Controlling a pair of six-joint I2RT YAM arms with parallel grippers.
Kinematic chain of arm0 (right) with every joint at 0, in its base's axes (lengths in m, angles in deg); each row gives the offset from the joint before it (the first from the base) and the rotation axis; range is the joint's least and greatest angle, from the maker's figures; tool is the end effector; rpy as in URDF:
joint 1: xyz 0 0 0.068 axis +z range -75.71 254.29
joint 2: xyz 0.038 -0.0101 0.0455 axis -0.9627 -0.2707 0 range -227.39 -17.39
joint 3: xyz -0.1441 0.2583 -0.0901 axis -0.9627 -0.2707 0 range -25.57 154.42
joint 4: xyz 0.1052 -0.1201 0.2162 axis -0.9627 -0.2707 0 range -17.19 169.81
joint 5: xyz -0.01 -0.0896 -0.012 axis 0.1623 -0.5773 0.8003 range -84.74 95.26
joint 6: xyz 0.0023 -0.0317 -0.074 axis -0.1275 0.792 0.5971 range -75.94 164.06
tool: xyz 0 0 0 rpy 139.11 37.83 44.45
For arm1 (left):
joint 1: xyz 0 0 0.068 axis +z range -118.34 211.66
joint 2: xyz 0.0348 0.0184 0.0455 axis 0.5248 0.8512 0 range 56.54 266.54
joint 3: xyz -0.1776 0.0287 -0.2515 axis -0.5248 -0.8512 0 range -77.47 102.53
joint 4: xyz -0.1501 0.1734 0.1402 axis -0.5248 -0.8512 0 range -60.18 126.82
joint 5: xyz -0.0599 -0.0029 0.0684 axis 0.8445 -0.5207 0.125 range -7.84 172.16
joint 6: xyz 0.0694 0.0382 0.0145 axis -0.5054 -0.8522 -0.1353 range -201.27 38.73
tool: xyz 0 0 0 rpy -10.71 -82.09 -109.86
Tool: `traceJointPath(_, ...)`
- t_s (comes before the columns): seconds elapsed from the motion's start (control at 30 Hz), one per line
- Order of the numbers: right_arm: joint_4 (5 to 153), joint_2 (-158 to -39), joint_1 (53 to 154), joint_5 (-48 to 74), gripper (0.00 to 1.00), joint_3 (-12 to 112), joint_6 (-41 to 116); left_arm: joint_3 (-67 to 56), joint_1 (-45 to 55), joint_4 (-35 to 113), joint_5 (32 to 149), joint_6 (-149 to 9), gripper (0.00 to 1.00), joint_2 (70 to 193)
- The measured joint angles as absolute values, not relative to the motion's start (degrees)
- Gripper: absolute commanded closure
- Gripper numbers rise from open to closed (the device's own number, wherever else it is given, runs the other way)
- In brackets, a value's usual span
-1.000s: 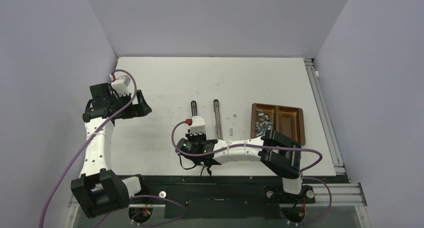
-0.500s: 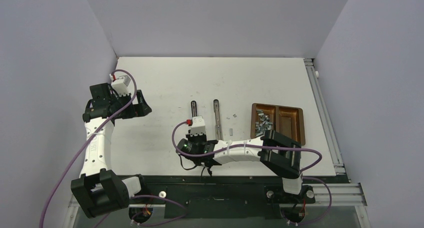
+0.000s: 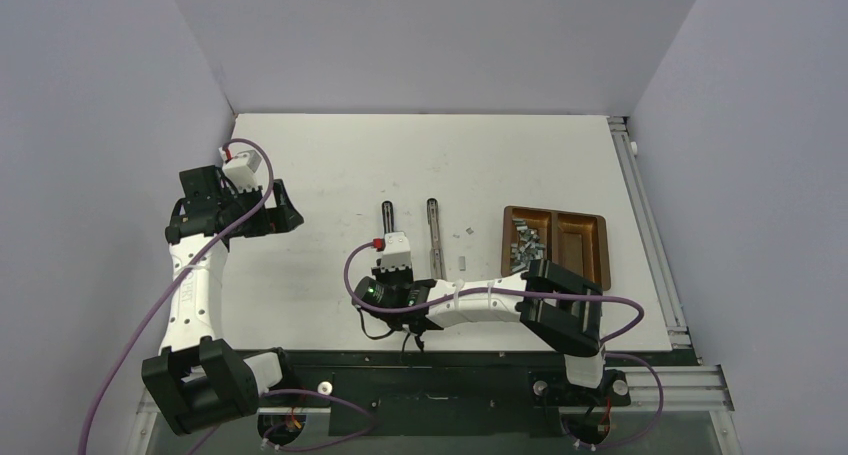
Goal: Load the staples into the stapler
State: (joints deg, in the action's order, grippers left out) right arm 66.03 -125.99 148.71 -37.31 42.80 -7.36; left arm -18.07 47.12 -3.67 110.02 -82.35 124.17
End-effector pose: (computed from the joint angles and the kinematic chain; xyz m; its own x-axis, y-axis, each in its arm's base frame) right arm 0.1586 0.3934 0.1803 -0.6066 -0.0319 -0.7944 -0.2058 0.9714 0.1181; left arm 0.2530 0.0363 0.3135 -0.7230 -0.1829 -0.6662 0.0749 0.9379 -0.3388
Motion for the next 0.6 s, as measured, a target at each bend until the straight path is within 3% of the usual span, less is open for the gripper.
traceJointPath(0.6,66.2,-126.0,148.7,-37.0,0.91,41.8,-7.5,-18.1,47.1,-3.7,110.0,-82.3,0.04,124.2)
